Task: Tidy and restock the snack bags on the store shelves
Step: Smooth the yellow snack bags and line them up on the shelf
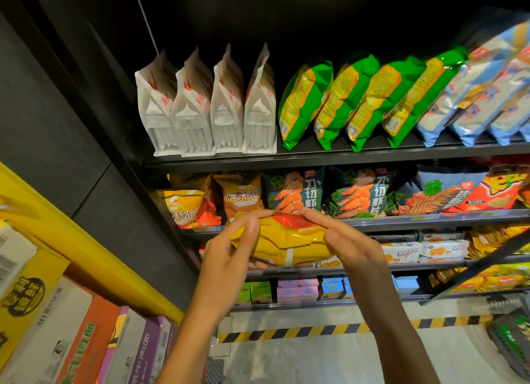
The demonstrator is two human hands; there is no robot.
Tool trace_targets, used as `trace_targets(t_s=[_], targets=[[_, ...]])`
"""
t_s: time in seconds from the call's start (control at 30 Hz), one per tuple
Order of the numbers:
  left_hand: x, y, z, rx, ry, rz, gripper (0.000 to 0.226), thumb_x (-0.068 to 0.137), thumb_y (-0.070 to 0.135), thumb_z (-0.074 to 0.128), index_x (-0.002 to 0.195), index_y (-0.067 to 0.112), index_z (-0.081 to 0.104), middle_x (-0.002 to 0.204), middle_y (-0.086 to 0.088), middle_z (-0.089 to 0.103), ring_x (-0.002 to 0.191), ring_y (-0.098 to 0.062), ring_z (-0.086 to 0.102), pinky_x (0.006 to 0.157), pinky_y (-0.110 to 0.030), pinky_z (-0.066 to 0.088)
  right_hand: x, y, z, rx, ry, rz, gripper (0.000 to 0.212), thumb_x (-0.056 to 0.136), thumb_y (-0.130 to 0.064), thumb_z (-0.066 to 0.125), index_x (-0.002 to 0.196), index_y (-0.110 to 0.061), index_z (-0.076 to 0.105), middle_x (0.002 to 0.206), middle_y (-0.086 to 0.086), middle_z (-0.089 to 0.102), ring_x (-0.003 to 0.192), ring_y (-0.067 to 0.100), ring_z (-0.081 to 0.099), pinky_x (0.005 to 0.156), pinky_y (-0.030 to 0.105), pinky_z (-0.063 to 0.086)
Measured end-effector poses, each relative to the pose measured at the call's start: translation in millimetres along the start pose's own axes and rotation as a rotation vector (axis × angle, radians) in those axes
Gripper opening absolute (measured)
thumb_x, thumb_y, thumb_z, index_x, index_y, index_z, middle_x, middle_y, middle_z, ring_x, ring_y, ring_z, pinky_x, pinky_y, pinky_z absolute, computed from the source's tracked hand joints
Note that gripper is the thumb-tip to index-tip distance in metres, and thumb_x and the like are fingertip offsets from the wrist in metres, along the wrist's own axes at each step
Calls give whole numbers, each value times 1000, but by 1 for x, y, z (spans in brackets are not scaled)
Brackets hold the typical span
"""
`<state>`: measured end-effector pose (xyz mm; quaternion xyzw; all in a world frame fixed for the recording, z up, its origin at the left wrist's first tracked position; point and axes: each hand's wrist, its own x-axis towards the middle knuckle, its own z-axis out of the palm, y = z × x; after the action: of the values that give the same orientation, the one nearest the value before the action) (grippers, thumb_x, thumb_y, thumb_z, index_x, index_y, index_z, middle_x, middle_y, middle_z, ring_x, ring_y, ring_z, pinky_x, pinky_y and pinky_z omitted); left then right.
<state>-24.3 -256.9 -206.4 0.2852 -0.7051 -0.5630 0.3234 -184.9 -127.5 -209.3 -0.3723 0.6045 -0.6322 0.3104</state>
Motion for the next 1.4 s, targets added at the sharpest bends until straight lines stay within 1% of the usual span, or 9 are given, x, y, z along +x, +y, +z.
trace_targets(t_s=[0.17, 0.37, 0.53, 0.67, 0.8, 0.9, 1.1, 1.3, 1.4], targets=[[3, 5, -9, 213, -158, 277, 46, 102, 50, 50, 141, 29, 59, 158, 12, 46, 150, -11, 37, 119, -32, 36, 19, -12, -19, 231, -61, 278, 76, 79, -77, 64, 139, -32, 61, 139, -5, 66, 122, 15, 68, 92, 36, 59], [20, 29, -17, 156, -310, 375, 75, 99, 60, 48, 160, 19, 28, 169, 10, 24, 156, -15, 25, 120, -34, 35, 33, -42, -32, 60, -85, 83, 57, 90, -21, 71, 141, -41, 53, 127, -22, 70, 115, -5, 66, 90, 18, 57], [42, 51, -15, -35, -220, 269, 74, 99, 35, 42, 160, 11, 8, 132, 50, 49, 124, 25, 45, 96, -4, 42, 49, -66, -32, 75, -116, -167, 76, 94, 6, 61, 155, -31, 36, 154, -7, 51, 127, 10, 64, 94, 26, 57], [80, 74, -31, -118, -225, 192, 96, 74, 80, 67, 154, 51, 22, 153, 23, 46, 140, -2, 48, 108, -33, 50, 73, -89, -29, 56, -128, -291, 90, 88, 0, 66, 159, -37, 26, 162, -13, 37, 144, 3, 44, 108, 46, 52], [115, 103, -43, -228, -358, 137, 96, 78, 50, 82, 153, 45, 23, 136, 20, 65, 126, -3, 61, 93, -19, 54, 99, -114, -24, -7, -140, -429, 90, 90, -1, 66, 161, -36, 22, 163, -20, 36, 152, 0, 28, 119, 50, 39], [138, 135, -52, -228, -403, 148, 102, 70, 49, 91, 152, 40, 30, 142, 6, 63, 132, -17, 60, 108, -40, 50, 119, -140, -22, -53, -177, -521, 88, 92, -2, 65, 161, -35, 22, 164, -15, 36, 150, 5, 35, 117, 43, 43], [166, 205, -55, -208, -288, 287, 53, 95, 18, 64, 146, 25, 48, 135, -1, 68, 126, -23, 65, 102, -46, 56, 156, -210, -15, -108, -180, -655, 82, 93, -5, 64, 161, -27, 23, 163, -12, 35, 141, -6, 44, 103, 16, 47], [210, 237, -74, -263, -148, 353, 108, 73, 44, 92, 160, 32, 29, 156, 3, 50, 140, -19, 52, 110, -49, 49, 203, -252, -30, -121, -5, -716, 70, 91, -36, 66, 155, -34, 38, 154, -17, 47, 136, -2, 50, 100, 17, 49], [228, 254, -72, -275, -104, 391, 100, 75, 39, 92, 152, 40, 30, 146, 14, 54, 138, -12, 51, 108, -38, 49, 240, -268, -47, -190, 204, -749, 64, 93, -31, 73, 149, -34, 44, 149, -13, 50, 133, 2, 52, 107, 23, 49]])
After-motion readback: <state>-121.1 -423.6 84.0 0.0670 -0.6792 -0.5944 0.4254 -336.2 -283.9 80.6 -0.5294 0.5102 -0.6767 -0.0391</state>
